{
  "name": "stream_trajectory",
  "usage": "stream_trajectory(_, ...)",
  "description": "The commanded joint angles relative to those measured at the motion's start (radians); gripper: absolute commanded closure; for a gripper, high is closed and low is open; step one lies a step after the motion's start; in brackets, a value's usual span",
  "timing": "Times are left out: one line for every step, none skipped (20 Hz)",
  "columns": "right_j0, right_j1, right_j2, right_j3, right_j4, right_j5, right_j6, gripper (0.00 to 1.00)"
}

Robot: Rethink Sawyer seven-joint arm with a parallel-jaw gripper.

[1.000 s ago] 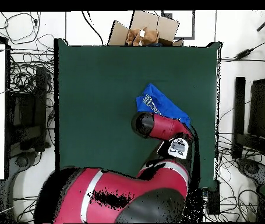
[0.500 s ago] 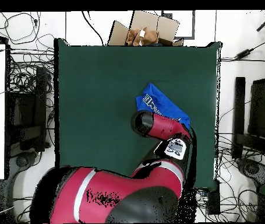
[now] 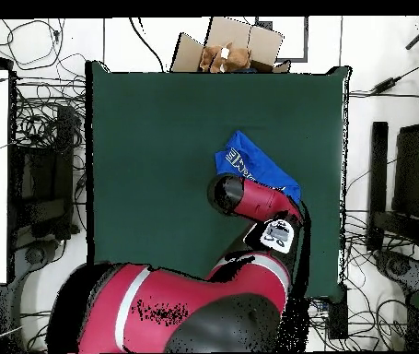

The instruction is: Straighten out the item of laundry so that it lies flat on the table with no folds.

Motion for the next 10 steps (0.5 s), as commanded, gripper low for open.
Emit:
stream_trajectory(0.064, 0.181, 0.29, -0.09, 0.15, -0.183, 0.284, 1.0)
stream_trajectory(0.076, 0.183, 0.28, -0.098, 0.16, -0.172, 0.292, 1.0)
stream_trajectory(0.081, 0.184, 0.275, -0.101, 0.167, -0.165, 0.295, 1.0)
stream_trajectory(0.092, 0.189, 0.264, -0.108, 0.179, -0.159, 0.306, 1.0)
stream_trajectory(0.098, 0.191, 0.258, -0.111, 0.187, -0.158, 0.309, 1.0)
stream_trajectory(0.108, 0.195, 0.246, -0.115, 0.2, -0.157, 0.322, 1.0)
stream_trajectory(0.113, 0.197, 0.241, -0.115, 0.207, -0.158, 0.325, 1.0)
stream_trajectory(0.122, 0.203, 0.227, -0.119, 0.215, -0.154, 0.326, 1.0)
stream_trajectory(0.124, 0.205, 0.223, -0.119, 0.217, -0.156, 0.321, 1.0)
stream_trajectory(0.127, 0.207, 0.218, -0.117, 0.219, -0.16, 0.311, 1.0)
